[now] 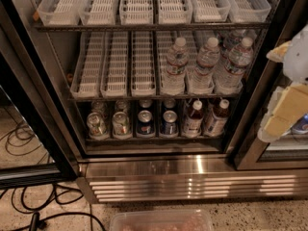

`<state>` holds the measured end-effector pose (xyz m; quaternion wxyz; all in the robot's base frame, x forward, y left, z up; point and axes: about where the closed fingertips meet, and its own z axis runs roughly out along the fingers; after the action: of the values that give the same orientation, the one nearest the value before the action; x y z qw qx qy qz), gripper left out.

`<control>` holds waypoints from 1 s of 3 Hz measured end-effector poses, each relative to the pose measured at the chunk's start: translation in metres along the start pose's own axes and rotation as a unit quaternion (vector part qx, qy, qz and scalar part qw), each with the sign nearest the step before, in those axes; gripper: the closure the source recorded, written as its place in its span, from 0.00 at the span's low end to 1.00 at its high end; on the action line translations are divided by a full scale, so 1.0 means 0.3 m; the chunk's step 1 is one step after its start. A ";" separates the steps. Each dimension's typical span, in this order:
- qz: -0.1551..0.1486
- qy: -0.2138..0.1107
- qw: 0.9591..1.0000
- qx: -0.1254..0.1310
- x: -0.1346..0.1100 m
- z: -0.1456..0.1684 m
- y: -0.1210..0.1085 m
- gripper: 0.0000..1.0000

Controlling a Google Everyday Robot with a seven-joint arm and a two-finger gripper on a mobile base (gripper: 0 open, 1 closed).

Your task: Pick water bottle from middle shelf of fridge

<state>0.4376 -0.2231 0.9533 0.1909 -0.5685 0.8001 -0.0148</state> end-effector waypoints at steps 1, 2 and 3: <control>0.059 -0.045 0.997 0.016 0.065 0.109 0.011 0.00; 0.107 -0.094 0.989 0.043 0.097 0.184 0.024 0.00; 0.156 -0.145 0.974 0.076 0.079 0.227 0.033 0.00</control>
Offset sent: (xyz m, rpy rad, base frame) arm 0.0302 -0.0264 -0.0792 0.3779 -0.3050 -0.3182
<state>0.4439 -0.2281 0.8808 0.3473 -0.4161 0.8396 0.0365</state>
